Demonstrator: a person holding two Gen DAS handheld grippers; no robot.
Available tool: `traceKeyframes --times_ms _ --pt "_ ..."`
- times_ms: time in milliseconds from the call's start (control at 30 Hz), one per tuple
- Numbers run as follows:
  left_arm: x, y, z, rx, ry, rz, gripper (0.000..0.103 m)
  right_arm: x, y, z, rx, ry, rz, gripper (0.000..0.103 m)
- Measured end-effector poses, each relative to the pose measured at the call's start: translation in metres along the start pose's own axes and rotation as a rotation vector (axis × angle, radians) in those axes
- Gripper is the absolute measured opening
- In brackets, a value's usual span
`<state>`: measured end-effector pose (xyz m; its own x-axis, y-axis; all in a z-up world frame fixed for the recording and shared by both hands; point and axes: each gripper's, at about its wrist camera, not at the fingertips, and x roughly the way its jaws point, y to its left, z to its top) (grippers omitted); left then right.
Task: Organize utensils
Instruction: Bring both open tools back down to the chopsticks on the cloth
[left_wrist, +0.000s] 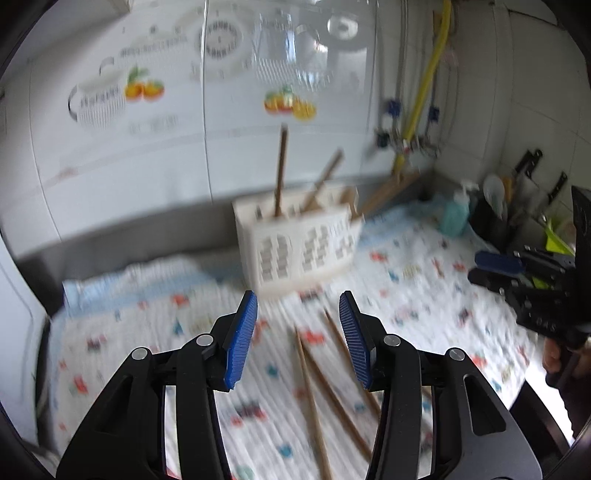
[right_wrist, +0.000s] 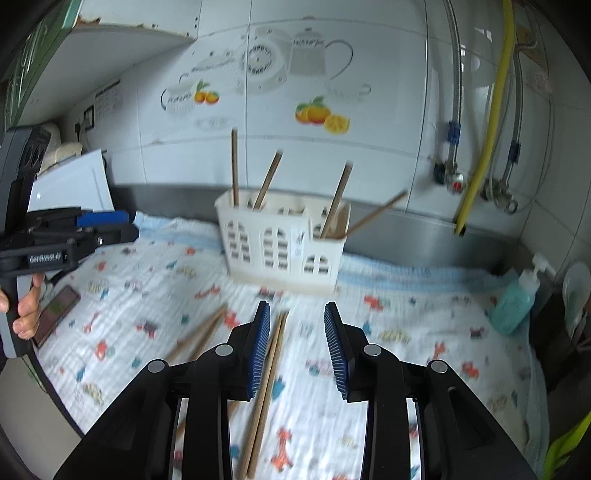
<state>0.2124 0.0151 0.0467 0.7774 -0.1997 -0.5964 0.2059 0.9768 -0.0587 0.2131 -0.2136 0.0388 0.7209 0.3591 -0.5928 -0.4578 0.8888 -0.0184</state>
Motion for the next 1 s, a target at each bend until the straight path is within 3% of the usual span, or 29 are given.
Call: traceKeyframes --times_ms 333,567,1000 --pt "0.011 -0.009 -0.077 -0.019 0.155 -0.018 0.047 0.005 0.016 -0.059 0.045 0.068 0.018 0.03" --pt "0.022 -0.009 -0.115 -0.074 0.232 -0.024 0.047 0.01 0.014 -0.08 0.081 0.098 0.01 0.03" --pt "0.042 -0.016 -0.149 -0.123 0.309 -0.018 0.045 0.013 0.01 -0.097 0.13 0.123 0.022 0.03"
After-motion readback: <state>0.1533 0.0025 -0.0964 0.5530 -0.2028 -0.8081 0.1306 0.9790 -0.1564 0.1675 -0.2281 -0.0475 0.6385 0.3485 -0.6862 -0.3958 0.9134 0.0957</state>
